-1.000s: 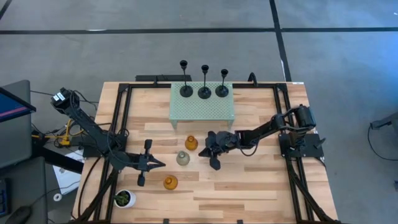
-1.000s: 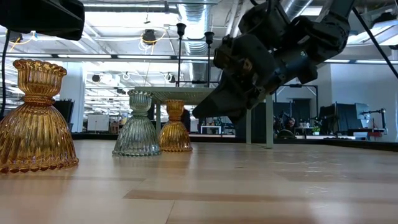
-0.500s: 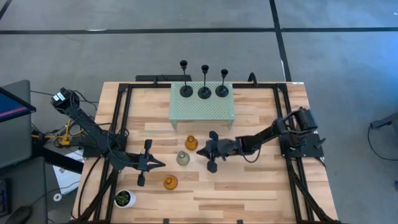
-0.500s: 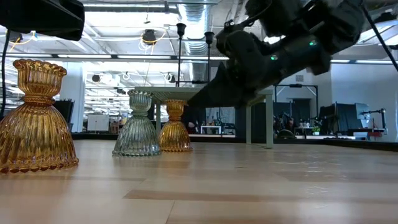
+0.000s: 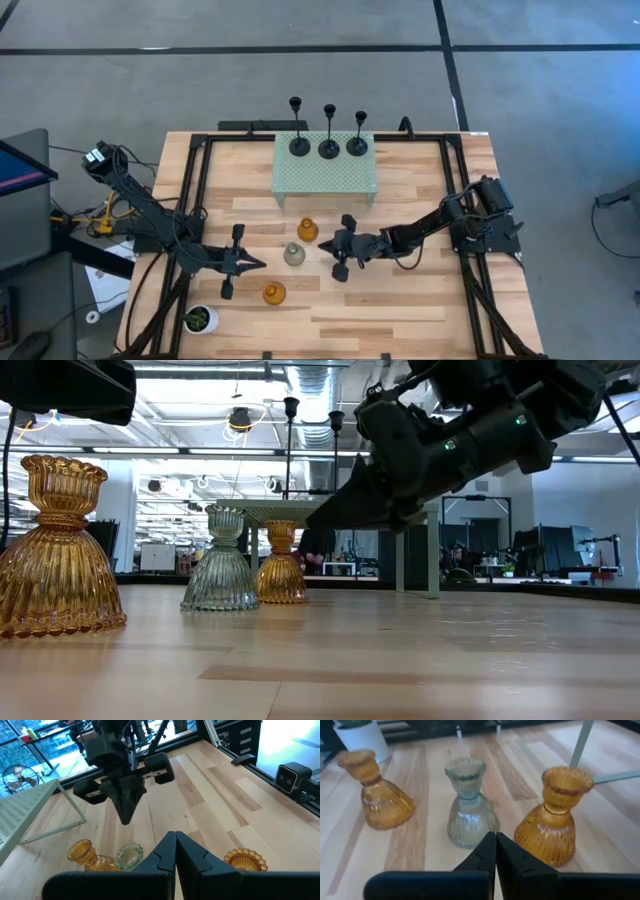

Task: Pick & Place candle stick holders
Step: Adjust the shelf and the transparent candle holder

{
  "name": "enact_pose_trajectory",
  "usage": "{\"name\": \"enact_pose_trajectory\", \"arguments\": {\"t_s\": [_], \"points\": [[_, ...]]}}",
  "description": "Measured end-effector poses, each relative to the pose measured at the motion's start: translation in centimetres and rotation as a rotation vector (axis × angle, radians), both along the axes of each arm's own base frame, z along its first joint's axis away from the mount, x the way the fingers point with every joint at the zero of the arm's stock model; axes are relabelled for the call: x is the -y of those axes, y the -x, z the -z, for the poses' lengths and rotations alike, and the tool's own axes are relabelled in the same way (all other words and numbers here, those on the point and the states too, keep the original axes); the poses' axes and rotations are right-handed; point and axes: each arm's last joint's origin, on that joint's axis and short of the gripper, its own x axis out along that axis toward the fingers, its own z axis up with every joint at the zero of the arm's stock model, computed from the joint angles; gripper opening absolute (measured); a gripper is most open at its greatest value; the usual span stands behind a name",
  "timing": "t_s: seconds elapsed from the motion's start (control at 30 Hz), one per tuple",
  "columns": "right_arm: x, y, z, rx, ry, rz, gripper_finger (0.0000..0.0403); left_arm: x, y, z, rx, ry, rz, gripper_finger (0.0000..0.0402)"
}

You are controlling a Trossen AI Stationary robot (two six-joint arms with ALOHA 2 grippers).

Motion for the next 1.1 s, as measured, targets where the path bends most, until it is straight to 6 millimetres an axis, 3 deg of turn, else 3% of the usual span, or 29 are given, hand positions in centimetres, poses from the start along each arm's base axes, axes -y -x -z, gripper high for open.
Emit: {"name": "enact_pose_trajectory", "arguments": {"t_s": [0.27, 0.47, 0.73, 1.1], "points": [[-0.3, 0.0, -0.1, 0.014, 0.02, 0.003, 0.0, -0.1, -0.4, 0.3, -0.019, 0.041, -0.031, 0.0006], [-0.2, 0.4, -1.3, 0.001, 0.064, -0.013, 0.0, -1.1, -2.5, 2.0, -0.106, 0.118, -0.183, 0.0006], [-0.2, 2.1, -3.8, -0.072, 0.118, 0.007, 0.0, -4.6, -5.3, 3.7, -0.135, 0.178, -0.488, 0.0006], [-1.0, 4.3, -5.8, -0.118, 0.213, 0.071, 0.0, -8.5, -8.9, 5.3, -0.126, 0.319, -0.468, 0.0004]]}}
